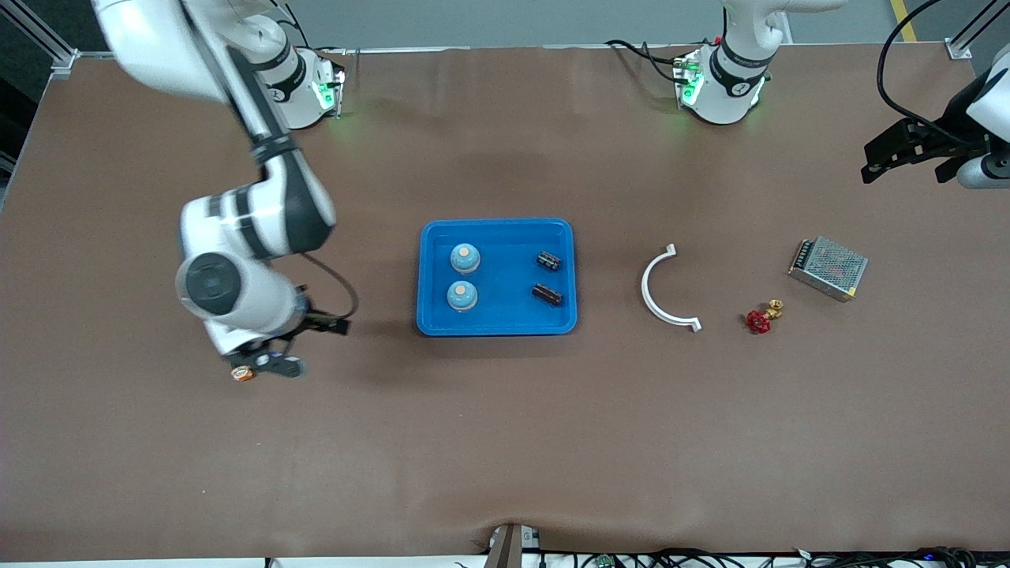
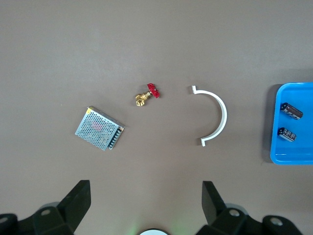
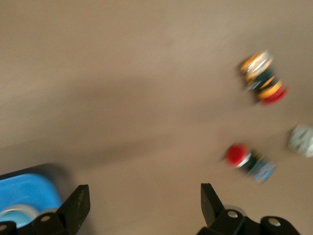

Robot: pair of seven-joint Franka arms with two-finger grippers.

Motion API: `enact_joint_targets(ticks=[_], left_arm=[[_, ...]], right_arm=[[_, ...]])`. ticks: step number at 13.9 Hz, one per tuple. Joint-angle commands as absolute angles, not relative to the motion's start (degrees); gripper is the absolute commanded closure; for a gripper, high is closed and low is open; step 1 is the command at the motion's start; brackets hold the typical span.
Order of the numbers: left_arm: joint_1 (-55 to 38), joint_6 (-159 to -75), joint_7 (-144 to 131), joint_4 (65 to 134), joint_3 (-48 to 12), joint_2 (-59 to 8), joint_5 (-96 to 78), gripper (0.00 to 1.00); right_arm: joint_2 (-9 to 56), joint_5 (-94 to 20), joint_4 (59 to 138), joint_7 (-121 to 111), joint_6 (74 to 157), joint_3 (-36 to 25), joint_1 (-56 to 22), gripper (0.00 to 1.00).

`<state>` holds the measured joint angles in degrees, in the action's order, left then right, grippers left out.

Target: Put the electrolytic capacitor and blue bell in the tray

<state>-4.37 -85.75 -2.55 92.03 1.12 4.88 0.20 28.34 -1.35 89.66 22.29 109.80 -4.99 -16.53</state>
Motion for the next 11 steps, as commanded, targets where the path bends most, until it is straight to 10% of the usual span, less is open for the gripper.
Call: enact_joint_targets(ticks=[1,11], left_arm=[[-4.39,-86.31,-2.37,92.2,1.58,5.45,0.18,0.0],[-3.87,-86.05,-1.58,92.2,1.67,5.98,0.09,0.0]], right_arm=[[28.04,-0.7,85.8,11.38,107.33,-4.04,-10.31,0.0],[13.99,-1.4,75.15,0.35,92.47,-11.16,-4.23,0.0]])
